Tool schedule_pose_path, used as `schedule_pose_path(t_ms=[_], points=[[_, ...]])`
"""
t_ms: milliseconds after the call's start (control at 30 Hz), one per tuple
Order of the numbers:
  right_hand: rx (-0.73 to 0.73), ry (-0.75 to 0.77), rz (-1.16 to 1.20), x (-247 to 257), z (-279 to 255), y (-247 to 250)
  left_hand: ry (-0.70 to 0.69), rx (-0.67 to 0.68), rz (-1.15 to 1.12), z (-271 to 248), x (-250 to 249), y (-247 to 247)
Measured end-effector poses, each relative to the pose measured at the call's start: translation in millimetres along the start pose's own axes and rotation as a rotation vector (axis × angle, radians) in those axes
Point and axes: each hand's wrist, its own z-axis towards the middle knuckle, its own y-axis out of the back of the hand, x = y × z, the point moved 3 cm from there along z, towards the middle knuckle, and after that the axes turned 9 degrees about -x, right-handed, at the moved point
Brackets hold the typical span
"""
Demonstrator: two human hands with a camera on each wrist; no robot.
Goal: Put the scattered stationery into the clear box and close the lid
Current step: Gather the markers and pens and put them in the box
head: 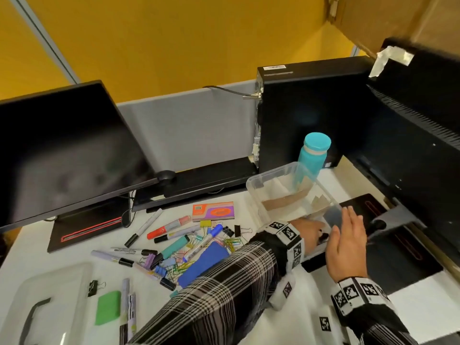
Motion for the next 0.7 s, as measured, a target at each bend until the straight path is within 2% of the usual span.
schedule_pose_path(t_ms=[100,200,267,367,467,533,600,700], points=[[-0.008,0.009,0.015,0,-1,0,-0.016,-0.091,-0.108,-20,3,8],[0.001,-0.008,0.017,0,-1,1,-0.053,-0.279,-0.225,-58,18,18],[-0.011,0.003,-0.076,3,0,6,-0.019,-0.395,-0.265,-93,41,14],[-0.074,0.117,-0.062,36,-3,17,0.152,-0.516,-0.282,-150,97,-10],[-0.067,0.361,0.077,93,-15,13,0.398,-0.581,-0.244,-210,165,-41],[0.021,0.535,0.115,126,-29,-7,0.542,-0.597,-0.176,-248,200,-57],[0.189,0.670,0.121,149,-46,-40,0.642,-0.608,-0.091,-279,224,-62],[0.425,0.867,-0.082,170,-75,-98,0.697,-0.552,0.048,-303,245,-56]])
